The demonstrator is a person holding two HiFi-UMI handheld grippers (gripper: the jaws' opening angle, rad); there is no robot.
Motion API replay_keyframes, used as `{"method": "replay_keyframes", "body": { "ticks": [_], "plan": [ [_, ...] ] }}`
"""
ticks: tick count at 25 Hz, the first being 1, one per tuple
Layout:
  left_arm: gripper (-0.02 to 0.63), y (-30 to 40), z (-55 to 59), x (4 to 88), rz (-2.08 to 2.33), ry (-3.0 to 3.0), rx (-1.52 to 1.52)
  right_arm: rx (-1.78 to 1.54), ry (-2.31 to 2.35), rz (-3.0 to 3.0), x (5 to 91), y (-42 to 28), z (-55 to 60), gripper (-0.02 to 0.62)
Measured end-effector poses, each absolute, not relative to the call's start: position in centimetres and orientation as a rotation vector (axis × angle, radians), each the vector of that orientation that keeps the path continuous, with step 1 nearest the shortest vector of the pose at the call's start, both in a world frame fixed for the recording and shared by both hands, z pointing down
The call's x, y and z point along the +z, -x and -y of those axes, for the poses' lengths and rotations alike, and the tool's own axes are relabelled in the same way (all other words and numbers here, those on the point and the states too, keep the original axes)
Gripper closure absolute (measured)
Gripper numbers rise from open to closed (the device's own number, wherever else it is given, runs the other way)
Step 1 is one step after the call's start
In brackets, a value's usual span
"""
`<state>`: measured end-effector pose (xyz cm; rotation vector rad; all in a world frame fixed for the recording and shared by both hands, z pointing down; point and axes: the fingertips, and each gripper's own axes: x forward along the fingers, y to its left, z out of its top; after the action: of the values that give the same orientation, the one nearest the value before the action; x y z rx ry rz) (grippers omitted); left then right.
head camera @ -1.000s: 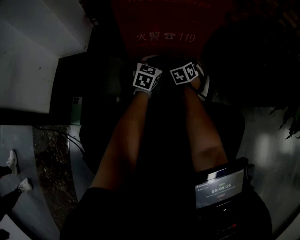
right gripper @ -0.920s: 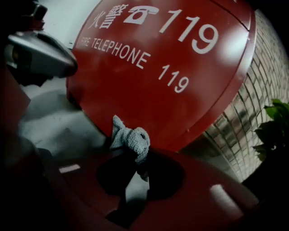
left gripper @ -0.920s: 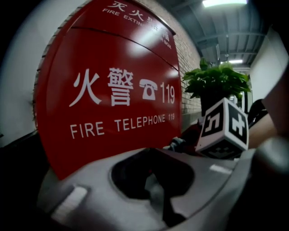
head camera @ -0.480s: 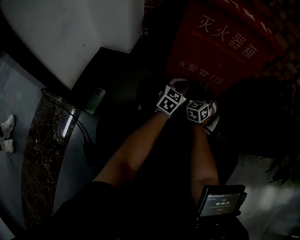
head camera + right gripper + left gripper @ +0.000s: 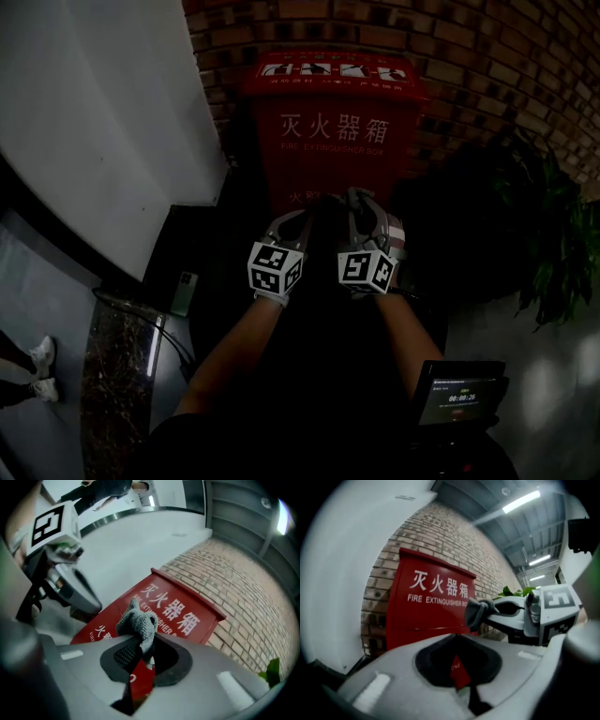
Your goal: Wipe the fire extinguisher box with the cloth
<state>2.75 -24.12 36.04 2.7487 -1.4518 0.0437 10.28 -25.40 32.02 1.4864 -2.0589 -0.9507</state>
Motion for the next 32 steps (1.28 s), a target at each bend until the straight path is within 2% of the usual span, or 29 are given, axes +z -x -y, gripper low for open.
{"method": "replay_keyframes", "body": {
  "ticks": [9, 14, 17, 24, 32],
  "plan": [
    [0.603, -9.0, 24.5, 20.5, 1.192, -2.936, 0.078, -1.108, -1.385, 1.964, 20.7, -17.0, 24.6, 0.552],
    [0.603, -12.4, 25.9, 11.5, 1.128, -3.065, 0.060, -1.164, -1.353, 1.897, 10.8, -20.9, 28.9, 0.552],
    [0.603, -13.4, 27.2, 7.8, 1.149, -3.118, 0.103, -1.205, -1.243, 1.786, 6.7, -20.9, 32.7, 0.552],
    [0.603, -13.3, 31.3, 1.7, 1.264, -3.153, 0.060, -1.108, -0.973, 1.658, 7.3, -21.5, 42.7, 0.552],
    [0.603, -12.5, 34.7, 2.2, 1.283, -3.157, 0.091, -1.083, -0.737, 1.550, 9.6, -19.4, 49.9, 0.552]
  ]
}}
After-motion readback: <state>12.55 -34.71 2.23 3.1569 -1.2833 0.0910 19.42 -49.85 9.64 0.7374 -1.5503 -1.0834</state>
